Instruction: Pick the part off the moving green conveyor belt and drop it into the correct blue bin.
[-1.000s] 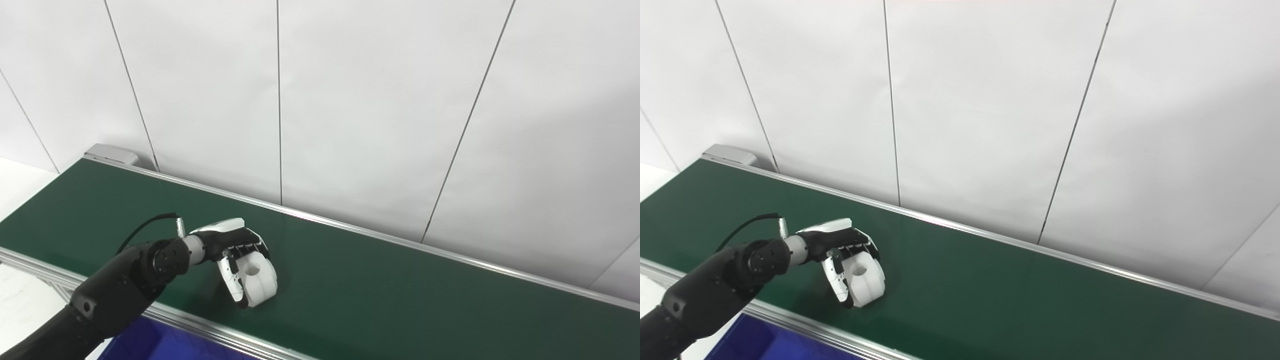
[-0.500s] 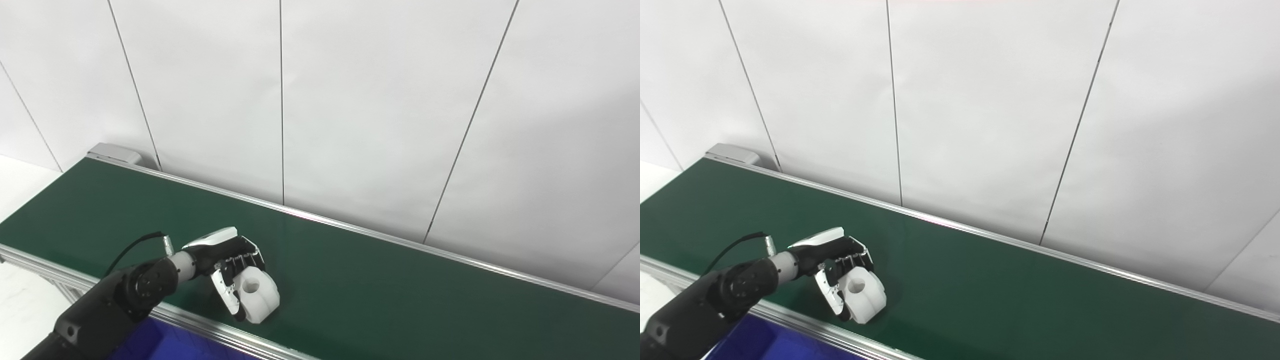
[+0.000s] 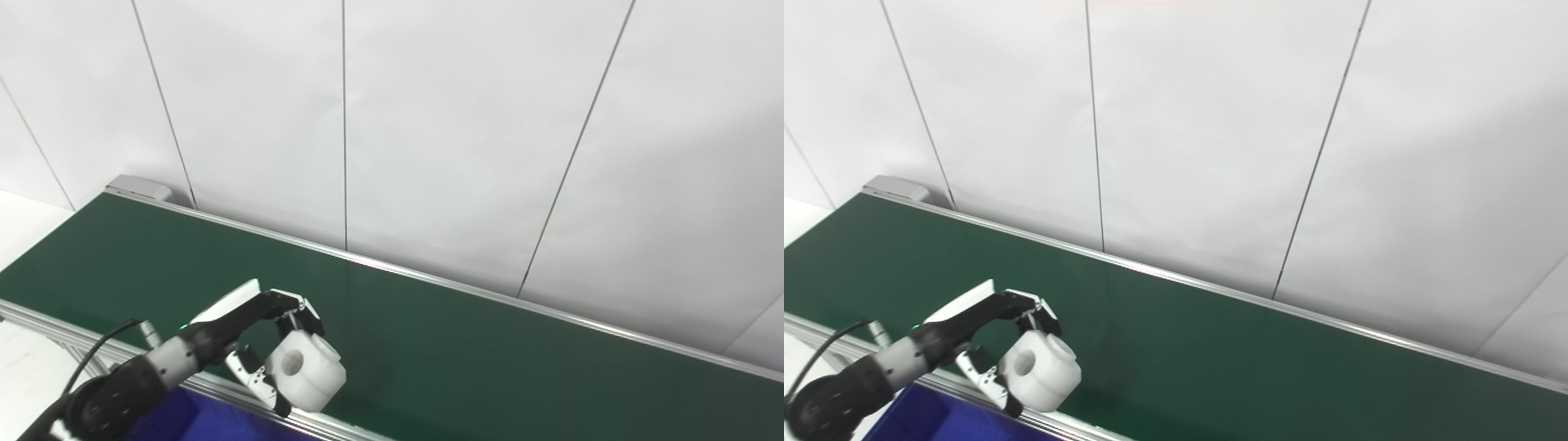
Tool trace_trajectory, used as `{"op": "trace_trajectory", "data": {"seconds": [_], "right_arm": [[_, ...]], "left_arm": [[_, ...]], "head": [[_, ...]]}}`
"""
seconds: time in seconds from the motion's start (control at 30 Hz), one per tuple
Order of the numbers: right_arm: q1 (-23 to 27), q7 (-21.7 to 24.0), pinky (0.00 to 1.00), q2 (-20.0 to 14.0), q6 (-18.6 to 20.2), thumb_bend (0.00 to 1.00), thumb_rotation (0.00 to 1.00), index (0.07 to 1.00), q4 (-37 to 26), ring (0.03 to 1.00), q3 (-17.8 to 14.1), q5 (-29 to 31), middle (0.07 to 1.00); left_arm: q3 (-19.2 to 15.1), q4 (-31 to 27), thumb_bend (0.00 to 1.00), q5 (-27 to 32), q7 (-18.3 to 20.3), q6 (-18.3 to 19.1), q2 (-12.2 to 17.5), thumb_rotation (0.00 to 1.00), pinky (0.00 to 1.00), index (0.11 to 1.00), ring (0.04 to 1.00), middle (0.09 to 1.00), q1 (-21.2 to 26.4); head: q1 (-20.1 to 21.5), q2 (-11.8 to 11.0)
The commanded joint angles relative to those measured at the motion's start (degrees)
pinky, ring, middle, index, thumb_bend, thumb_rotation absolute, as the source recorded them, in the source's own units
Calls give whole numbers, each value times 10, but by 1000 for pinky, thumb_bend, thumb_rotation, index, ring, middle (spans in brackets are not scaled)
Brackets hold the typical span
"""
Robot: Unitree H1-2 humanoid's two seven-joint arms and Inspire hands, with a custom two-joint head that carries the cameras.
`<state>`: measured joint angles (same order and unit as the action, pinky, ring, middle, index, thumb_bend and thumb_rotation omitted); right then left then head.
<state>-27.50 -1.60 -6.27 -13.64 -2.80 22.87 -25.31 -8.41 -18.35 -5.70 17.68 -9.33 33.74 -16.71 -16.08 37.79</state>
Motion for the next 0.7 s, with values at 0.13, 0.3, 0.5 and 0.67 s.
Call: {"op": "trace_trajectory", "data": {"seconds": [0.13,0.3,0.5,0.67], "right_arm": [[-18,18,811,5,31,899,472,966,-69,883,3,-10,920],[-29,33,826,4,64,900,497,965,-107,887,3,-15,921],[-31,57,822,8,115,920,528,957,-153,881,1,-16,918],[-27,64,799,10,129,922,509,945,-165,867,0,-16,908]], "left_arm": [[-31,-36,502,29,-13,-14,-10,0,434,517,438,487,-52],[-36,-32,502,33,-11,-9,-30,0,416,523,423,483,-87],[-31,-2,503,33,-8,-7,-46,0,442,514,442,486,-123],[-29,36,504,6,-14,-39,-49,0,471,504,461,485,-144]], "head": [[45,76],[72,120],[89,168],[83,175]]}}
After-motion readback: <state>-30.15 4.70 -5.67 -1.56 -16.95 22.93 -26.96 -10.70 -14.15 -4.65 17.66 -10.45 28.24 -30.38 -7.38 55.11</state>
